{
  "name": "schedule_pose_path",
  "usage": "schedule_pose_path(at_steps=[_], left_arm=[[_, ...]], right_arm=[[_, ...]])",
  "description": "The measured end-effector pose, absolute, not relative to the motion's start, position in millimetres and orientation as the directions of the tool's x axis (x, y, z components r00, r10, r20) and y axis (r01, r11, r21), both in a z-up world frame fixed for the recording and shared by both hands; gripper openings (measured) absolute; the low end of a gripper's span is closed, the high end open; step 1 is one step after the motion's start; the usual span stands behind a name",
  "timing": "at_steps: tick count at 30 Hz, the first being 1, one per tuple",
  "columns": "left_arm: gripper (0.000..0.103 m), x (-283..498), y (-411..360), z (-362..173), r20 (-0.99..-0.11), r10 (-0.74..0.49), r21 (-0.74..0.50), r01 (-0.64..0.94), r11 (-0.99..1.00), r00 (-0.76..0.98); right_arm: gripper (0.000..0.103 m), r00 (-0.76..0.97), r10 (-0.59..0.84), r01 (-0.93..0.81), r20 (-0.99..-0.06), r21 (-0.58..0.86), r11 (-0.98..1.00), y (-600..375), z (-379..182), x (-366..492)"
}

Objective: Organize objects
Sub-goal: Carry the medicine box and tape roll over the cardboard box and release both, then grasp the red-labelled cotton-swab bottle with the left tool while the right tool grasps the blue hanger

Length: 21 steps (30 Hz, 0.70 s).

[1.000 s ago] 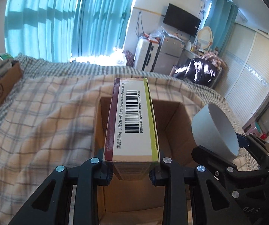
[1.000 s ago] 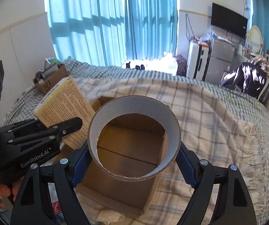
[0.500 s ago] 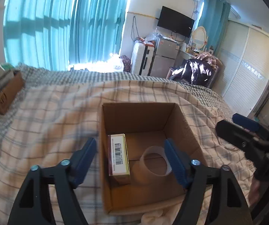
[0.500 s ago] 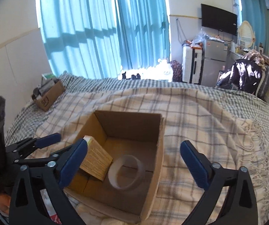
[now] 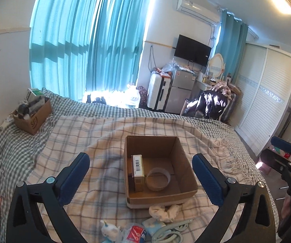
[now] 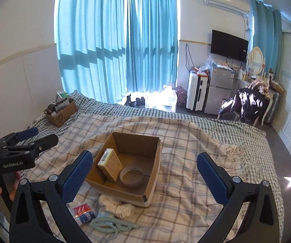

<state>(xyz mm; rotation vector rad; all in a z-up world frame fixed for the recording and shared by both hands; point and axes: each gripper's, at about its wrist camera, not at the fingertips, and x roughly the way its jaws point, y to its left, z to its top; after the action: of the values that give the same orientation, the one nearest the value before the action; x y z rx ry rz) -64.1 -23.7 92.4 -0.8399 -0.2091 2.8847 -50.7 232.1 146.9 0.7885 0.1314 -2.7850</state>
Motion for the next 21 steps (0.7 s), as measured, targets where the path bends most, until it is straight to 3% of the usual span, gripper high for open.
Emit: schedule_pose_path(at_steps=[6, 17, 21], left_arm=[[0.103, -38.3, -37.0, 77.6, -0.553, 0.127, -0.142, -0.057, -0.988, -0.824], [0.103, -12.9, -54.2, -15.7, -0.591, 0.086, -0.137, -0.005, -0.991, -0.802], [0.103, -23.5, -52.2, -55.3, -0.678, 0.086, -0.125, -0.001, -0.992, -0.73]], right_arm=[[0.103, -0.834, -0.178, 0.253, -0.522, -0.076, -0.964, 218.5, 134.6, -15.9], [0.103, -0.72, -0.169, 0.275, -0.673, -0.053, -0.96, 200.9, 24.6, -28.2], [0.103, -0.698, -0.134, 0.27, -0.703, -0.085, -0.959, 202.0, -6.2, -36.7]])
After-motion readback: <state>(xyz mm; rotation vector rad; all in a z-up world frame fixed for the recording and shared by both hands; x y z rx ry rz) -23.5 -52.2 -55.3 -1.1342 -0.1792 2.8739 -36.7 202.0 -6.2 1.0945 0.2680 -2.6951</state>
